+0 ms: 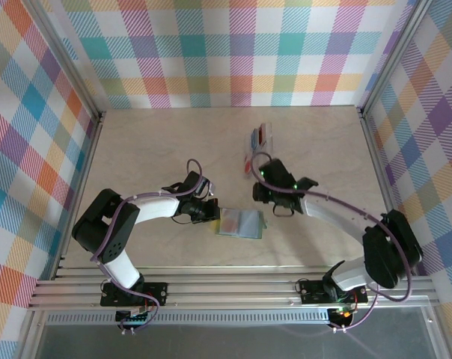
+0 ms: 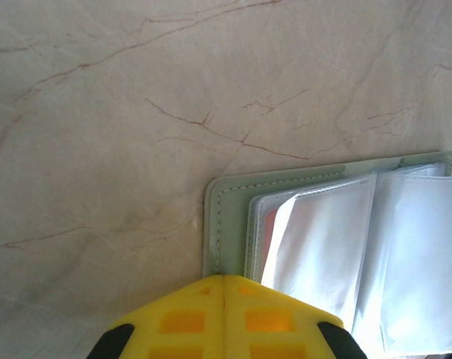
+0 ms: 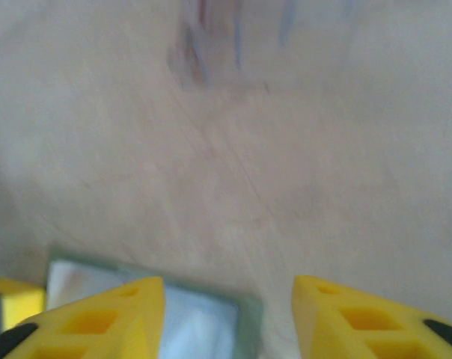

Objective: Put the credit cards into the card holder

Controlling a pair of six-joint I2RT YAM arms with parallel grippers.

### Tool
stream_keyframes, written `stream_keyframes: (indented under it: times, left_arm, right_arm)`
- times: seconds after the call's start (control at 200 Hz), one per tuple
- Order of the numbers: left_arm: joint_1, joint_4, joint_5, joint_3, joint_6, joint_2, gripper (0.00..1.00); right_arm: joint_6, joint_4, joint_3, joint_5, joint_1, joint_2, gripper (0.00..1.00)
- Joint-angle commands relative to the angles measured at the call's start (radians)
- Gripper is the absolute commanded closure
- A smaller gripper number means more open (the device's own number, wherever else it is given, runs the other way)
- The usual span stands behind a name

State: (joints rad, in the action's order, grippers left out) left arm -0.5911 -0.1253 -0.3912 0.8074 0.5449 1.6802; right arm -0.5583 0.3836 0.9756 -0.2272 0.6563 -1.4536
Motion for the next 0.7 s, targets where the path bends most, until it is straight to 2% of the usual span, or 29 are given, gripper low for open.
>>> stream_keyframes:
  times: [0.0,0.15,0.415,0.695]
  left_arm:
    - [0.001,-0.033,0.007,-0.025,-0.017,0.006,1.00]
    - [-0.001,-0.031,0.017,-0.028,-0.019,0.017,1.00]
    - [-0.003,-0.019,0.000,-0.029,-0.013,0.029,1.00]
    - [-0.003,-0.019,0.000,-0.033,-0.012,0.015,1.00]
  right_arm:
    - [0.082,0.014,0.164,0.076,-0.028,-0.109,0.47]
    - [0.128,0.085,0.396,0.130,-0.087,-0.306,0.46]
    - [0.193,0.212,0.689,0.095,-0.122,-0.566,0.47]
    - [0.211,0.259,0.770,0.030,-0.122,-0.658,0.48]
